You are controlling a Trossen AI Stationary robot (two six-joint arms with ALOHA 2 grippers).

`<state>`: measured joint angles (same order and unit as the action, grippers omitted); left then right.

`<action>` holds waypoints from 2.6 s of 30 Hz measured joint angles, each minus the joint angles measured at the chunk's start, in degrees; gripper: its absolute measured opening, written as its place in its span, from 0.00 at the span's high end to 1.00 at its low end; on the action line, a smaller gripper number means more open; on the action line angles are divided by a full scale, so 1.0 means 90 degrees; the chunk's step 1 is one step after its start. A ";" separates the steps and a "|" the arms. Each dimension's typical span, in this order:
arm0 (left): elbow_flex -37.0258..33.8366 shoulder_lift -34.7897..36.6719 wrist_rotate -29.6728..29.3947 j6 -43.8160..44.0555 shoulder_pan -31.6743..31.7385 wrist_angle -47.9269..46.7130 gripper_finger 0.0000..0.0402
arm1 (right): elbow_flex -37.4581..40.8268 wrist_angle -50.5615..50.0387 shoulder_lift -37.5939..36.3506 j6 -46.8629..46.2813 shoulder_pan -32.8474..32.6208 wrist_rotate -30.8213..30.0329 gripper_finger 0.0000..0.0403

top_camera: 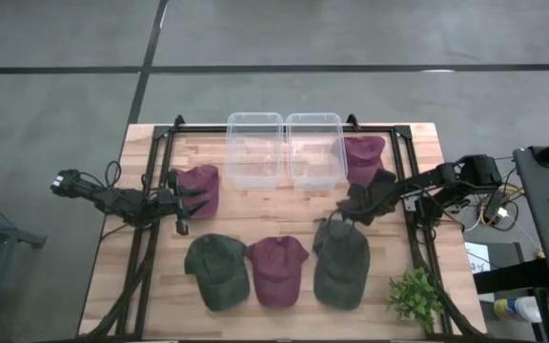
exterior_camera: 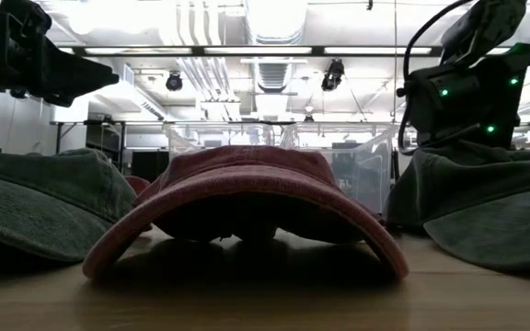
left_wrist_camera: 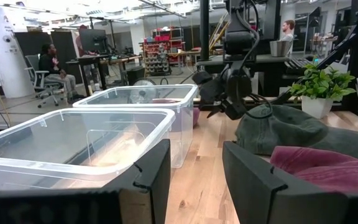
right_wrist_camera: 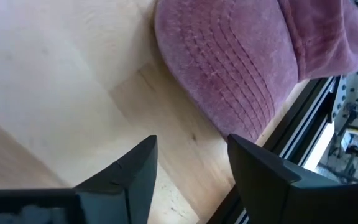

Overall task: Pick & Place hat
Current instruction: Put the top right red cap into the right transparent bin

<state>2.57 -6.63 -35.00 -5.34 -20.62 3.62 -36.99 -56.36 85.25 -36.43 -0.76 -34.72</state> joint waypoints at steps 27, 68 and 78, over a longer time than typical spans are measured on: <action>0.0000 0.0000 0.0000 0.0000 -0.0007 0.0000 0.65 | -0.0388 -0.0595 -0.0388 0.0015 0.0144 0.0073 0.98; 0.0000 0.0000 0.0002 -0.0002 -0.0002 -0.0027 0.65 | -0.0213 -0.0308 -0.0138 0.0788 0.0461 0.1023 0.50; 0.0000 0.0000 0.0000 -0.0002 -0.0002 -0.0032 0.65 | -0.0377 -0.0370 0.0334 0.0900 0.0462 0.0858 0.50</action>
<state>2.57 -6.63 -35.00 -5.37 -20.64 3.33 -40.39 -59.69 88.26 -28.33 3.40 -27.00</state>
